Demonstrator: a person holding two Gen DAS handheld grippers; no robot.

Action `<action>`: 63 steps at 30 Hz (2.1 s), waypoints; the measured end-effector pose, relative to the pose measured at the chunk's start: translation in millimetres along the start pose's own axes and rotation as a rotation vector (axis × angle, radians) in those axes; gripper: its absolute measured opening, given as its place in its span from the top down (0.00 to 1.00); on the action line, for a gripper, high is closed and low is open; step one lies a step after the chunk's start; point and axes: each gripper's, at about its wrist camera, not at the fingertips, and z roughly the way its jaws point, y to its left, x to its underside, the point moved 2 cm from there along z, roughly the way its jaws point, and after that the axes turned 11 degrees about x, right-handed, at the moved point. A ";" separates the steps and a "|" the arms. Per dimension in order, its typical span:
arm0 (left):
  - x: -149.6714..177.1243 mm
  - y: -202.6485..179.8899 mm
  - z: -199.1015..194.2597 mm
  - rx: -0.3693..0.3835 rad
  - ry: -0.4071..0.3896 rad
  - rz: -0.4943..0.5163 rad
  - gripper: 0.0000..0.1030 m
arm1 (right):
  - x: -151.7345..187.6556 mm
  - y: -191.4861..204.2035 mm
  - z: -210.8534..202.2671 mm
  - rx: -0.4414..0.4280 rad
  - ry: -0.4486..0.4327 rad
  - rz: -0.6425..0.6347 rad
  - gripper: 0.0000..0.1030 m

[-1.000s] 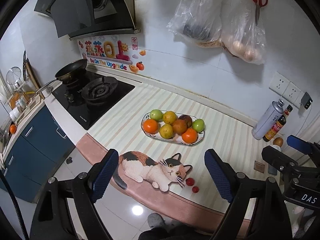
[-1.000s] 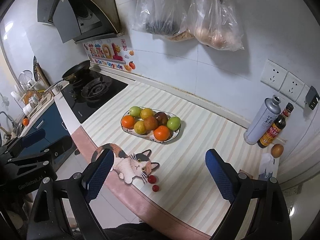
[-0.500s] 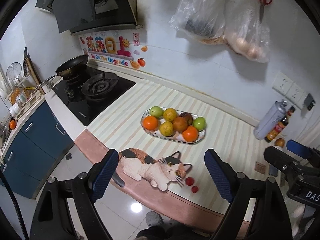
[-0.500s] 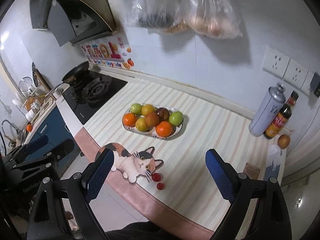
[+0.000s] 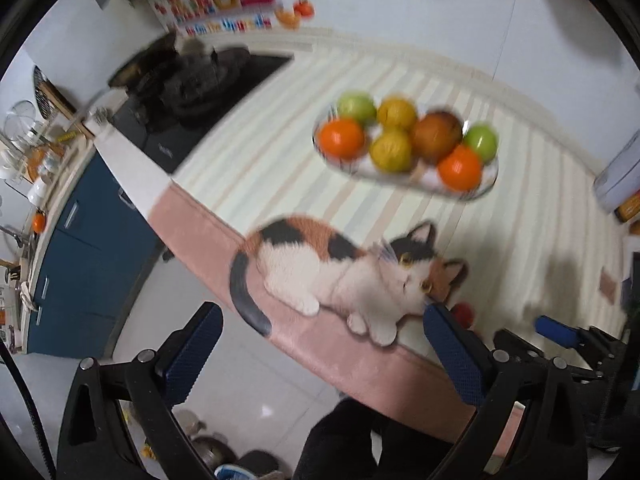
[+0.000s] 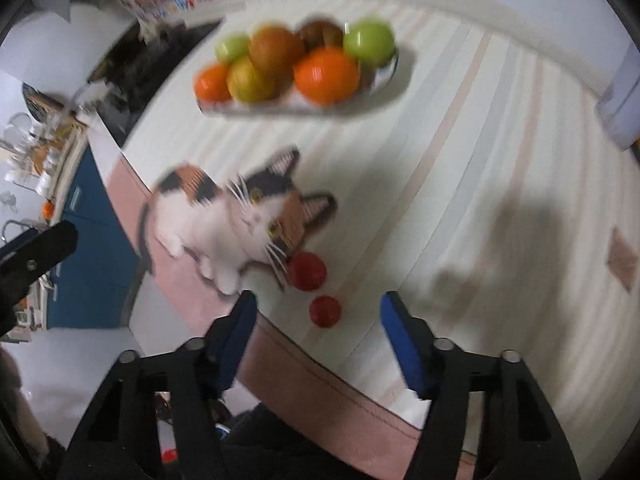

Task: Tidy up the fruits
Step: 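Grasp a red cherry tomato on the mat with the right tool, then grasp the other cherry tomato with the left tool while the right tool holds its tomato, then carry both cherry tomatoes onto the plate and open both tools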

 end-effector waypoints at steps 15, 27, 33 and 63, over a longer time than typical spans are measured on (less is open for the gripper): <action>5.8 -23.0 75.5 0.095 0.154 0.022 0.00 | 9.8 -12.1 45.5 0.019 0.053 0.019 0.75; 12.7 -102.5 133.6 0.344 0.283 0.180 0.23 | 16.1 -83.2 24.7 0.088 0.029 0.168 0.74; 13.9 -115.0 149.0 0.377 0.310 0.199 0.69 | 20.5 -87.6 23.9 0.095 0.029 0.188 0.74; -166.2 51.3 147.3 0.506 0.138 -0.190 0.73 | -164.7 57.5 68.5 -0.248 -0.200 0.178 0.74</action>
